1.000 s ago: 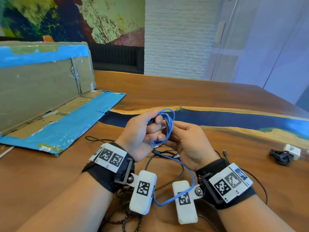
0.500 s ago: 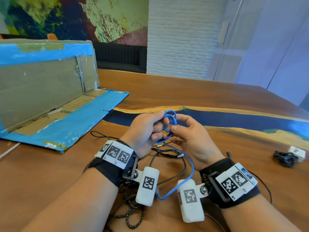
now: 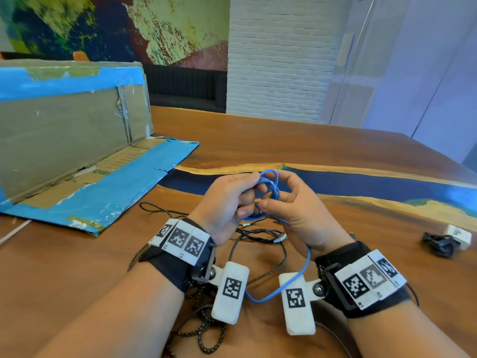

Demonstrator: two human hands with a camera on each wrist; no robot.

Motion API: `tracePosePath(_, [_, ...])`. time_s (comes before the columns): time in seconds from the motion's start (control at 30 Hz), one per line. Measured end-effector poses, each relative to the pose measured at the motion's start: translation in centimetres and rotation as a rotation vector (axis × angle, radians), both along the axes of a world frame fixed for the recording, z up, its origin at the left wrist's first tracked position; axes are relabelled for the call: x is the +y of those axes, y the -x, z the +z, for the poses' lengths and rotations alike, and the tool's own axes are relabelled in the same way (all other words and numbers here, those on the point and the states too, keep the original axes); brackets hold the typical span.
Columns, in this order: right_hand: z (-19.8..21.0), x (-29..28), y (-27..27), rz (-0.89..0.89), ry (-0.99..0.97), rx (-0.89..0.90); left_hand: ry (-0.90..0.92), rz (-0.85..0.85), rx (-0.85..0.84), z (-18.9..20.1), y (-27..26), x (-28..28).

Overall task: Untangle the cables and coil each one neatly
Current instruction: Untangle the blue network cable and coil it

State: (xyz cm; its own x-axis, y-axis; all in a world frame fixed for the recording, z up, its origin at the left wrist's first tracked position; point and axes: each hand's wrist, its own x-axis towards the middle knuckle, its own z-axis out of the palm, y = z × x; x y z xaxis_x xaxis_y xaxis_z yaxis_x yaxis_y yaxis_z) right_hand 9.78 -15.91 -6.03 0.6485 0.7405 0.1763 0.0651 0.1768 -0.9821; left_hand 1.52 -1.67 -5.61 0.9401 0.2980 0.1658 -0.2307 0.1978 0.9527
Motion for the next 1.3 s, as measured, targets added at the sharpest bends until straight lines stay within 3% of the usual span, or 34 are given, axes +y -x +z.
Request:
tracePosePath(0.17, [-0.1, 0.0, -0.2, -0.099, 0.039, 0.004, -0.075, 0.029, -0.021, -0.2, -0.1, -0.3])
tracePosePath(0.3, [-0.1, 0.1, 0.0, -0.261, 0.165, -0.154, -0.114, 0.051, -0.006, -0.2, -0.2, -0.2])
tracePosePath(0.5, [0.6, -0.3, 0.2, -0.258, 0.212, -0.205, -0.175, 0.071, -0.033, -0.1, -0.2, 0.2])
tracePosePath(0.63, [0.6, -0.2, 0.3, -0.286, 0.141, -0.135, -0.17, 0.101, -0.032, -0.1, -0.4, 0.4])
tracePosePath(0.73, [0.4, 0.1, 0.1, -0.344, 0.004, 0.026, -0.127, 0.145, -0.04, -0.2, -0.6, 1.0])
tracePosePath(0.87, [1.3, -0.1, 0.1, -0.171, -0.26, 0.401, -0.054, 0.184, -0.005, -0.5, -0.8, 1.9])
tracePosePath(0.93, [1.8, -0.6, 0.1, -0.107, -0.324, 0.479, -0.043, 0.177, 0.01, -0.6, -0.9, 1.9])
tracePosePath(1.0, [2.4, -1.3, -0.2, -0.068, -0.335, 0.45, -0.021, 0.163, 0.03, -0.6, -1.0, 1.8])
tracePosePath(1.17, [3.2, -3.0, -0.7, -0.008, -0.304, 0.172, 0.068, 0.1, 0.068, -0.4, -0.7, 1.8])
tracePosePath(1.3, [3.5, -3.3, -0.7, 0.016, -0.435, 0.24, 0.018, 0.091, 0.089, -0.2, -0.5, 1.8])
